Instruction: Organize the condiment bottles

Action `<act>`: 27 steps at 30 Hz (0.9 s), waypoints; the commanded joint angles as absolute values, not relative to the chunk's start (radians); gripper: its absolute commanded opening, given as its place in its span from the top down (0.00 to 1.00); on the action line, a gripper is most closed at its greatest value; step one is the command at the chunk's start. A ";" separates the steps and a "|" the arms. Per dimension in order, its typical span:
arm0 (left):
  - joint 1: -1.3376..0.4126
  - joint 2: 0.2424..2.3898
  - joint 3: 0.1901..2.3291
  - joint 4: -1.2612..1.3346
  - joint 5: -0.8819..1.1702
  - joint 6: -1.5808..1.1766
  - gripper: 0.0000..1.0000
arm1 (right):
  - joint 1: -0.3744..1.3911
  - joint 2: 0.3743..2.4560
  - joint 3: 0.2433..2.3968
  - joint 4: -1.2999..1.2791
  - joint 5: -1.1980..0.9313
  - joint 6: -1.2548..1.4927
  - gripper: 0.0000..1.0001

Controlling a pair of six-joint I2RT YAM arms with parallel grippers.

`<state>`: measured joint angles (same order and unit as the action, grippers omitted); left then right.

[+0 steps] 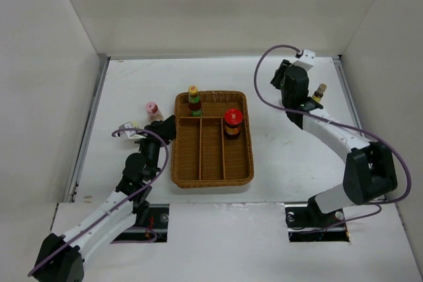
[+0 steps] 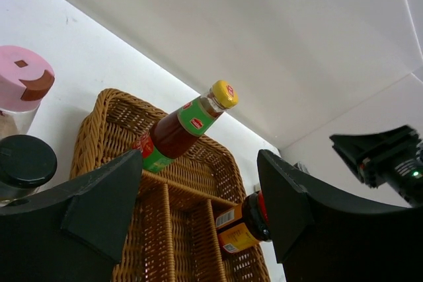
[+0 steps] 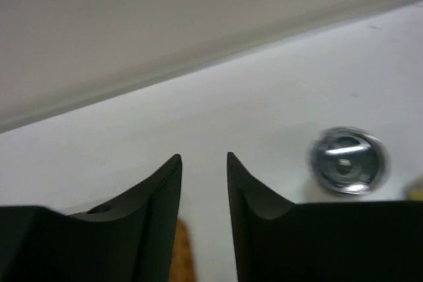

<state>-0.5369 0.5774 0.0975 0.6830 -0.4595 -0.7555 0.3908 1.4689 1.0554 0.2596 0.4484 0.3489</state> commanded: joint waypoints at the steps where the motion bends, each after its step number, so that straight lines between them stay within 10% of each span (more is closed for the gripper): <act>1: -0.536 0.586 0.101 0.713 -0.448 -0.769 0.31 | 0.329 1.479 1.034 0.184 0.575 0.373 0.53; 8: -0.535 0.598 0.101 0.716 -0.439 -0.776 0.30 | 0.249 1.542 1.043 0.135 0.612 0.345 0.22; 27: -0.524 0.623 0.106 0.723 -0.434 -0.779 0.30 | 0.176 1.724 1.192 0.143 0.482 0.328 0.20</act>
